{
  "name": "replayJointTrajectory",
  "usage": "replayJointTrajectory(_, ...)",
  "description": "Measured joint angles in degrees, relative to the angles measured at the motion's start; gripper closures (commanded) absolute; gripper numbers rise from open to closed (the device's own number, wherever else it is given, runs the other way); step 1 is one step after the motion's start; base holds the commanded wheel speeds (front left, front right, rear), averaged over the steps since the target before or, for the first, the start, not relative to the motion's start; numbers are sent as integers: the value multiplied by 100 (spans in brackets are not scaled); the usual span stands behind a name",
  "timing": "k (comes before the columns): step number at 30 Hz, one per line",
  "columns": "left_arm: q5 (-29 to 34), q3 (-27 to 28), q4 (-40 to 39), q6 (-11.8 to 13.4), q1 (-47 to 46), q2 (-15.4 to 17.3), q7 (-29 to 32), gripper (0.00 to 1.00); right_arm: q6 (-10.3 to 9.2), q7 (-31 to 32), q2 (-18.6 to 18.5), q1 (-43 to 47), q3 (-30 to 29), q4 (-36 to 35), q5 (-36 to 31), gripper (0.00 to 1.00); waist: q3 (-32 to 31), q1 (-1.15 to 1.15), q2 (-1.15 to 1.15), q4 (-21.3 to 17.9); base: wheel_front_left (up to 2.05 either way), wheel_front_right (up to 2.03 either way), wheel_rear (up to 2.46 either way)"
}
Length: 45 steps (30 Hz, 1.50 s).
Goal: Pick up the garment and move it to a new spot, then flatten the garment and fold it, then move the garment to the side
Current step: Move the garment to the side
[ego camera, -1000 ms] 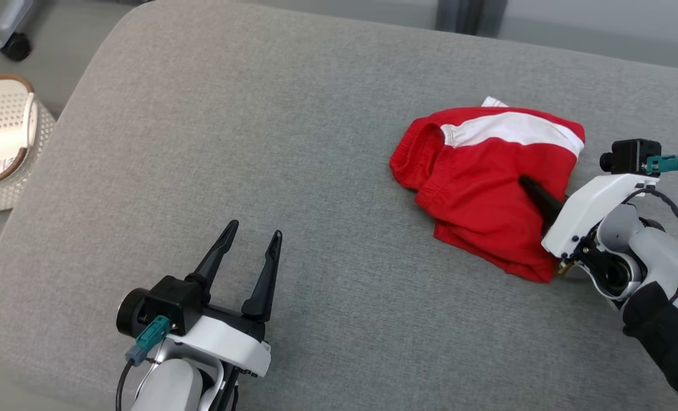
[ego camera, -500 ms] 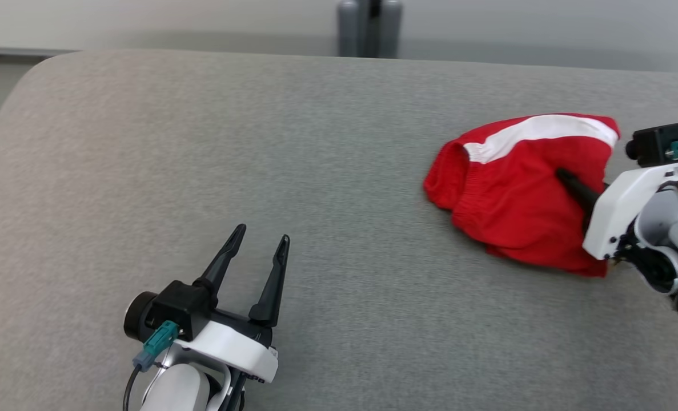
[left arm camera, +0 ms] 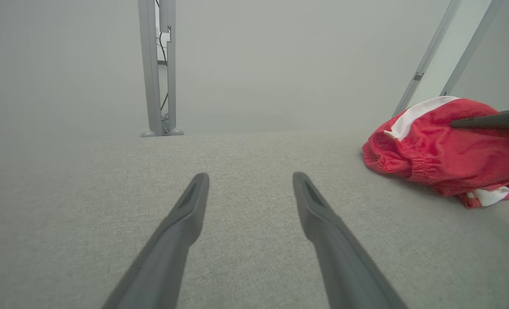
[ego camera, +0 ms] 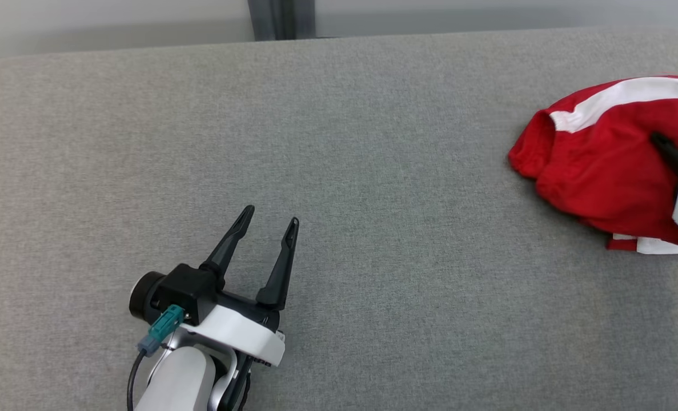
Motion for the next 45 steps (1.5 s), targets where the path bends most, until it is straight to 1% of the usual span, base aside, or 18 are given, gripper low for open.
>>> replayJointTrajectory(4,1,0,-9,-1,-80,-1,0,0,1,-47,-135,-54,1,149,-154,100,149,0,0,-87,0,0,0)
replayJointTrajectory(6,-62,29,1,-3,-80,-2,0,0,1,-46,-233,-102,76,266,-369,100,202,0,0,-114,0,0,0)
replayJointTrajectory(9,-156,87,26,-20,-89,0,0,0,1,-64,-271,-135,29,512,-502,100,257,0,0,-135,0,0,0)
replayJointTrajectory(10,-151,92,32,-23,-111,2,0,0,1,-90,-263,-163,-9,715,-632,100,277,0,0,-133,0,0,0)
replayJointTrajectory(12,-138,97,34,-26,-119,0,0,0,1,-105,-267,-202,-15,836,-740,100,286,0,0,-129,0,0,0)
replayJointTrajectory(13,-107,99,37,-42,-129,0,0,0,1,-148,-270,-280,-31,1090,-966,100,303,0,0,-116,0,0,0)
replayJointTrajectory(15,-89,107,38,-46,-130,0,0,0,1,-175,-233,-331,-5,1319,-1221,100,324,0,0,-104,0,0,0)
replayJointTrajectory(20,-48,142,38,-71,-131,1,-1,0,1,-183,-18,-378,-34,1782,-1585,100,373,0,0,-85,0,0,0)
replayJointTrajectory(25,-27,175,41,-78,-131,0,0,0,1,-265,157,-400,-151,2216,-1742,100,413,0,0,-60,0,0,0)
replayJointTrajectory(26,-22,183,43,-79,-131,1,0,0,1,-319,212,-410,-167,2303,-1790,72,411,0,0,-61,0,0,0)
replayJointTrajectory(27,-14,193,44,-79,-131,1,-1,0,1,-336,255,-427,-201,2397,-1809,0,407,0,0,-64,0,0,0)
replayJointTrajectory(37,-2,349,94,-93,-41,1,0,0,1,-356,498,-449,-403,2766,-1964,0,249,0,0,-77,0,0,0)
replayJointTrajectory(45,-22,379,129,-55,176,0,-1,0,1,-299,372,-626,-302,2825,-2410,0,-76,0,0,-33,0,0,0)
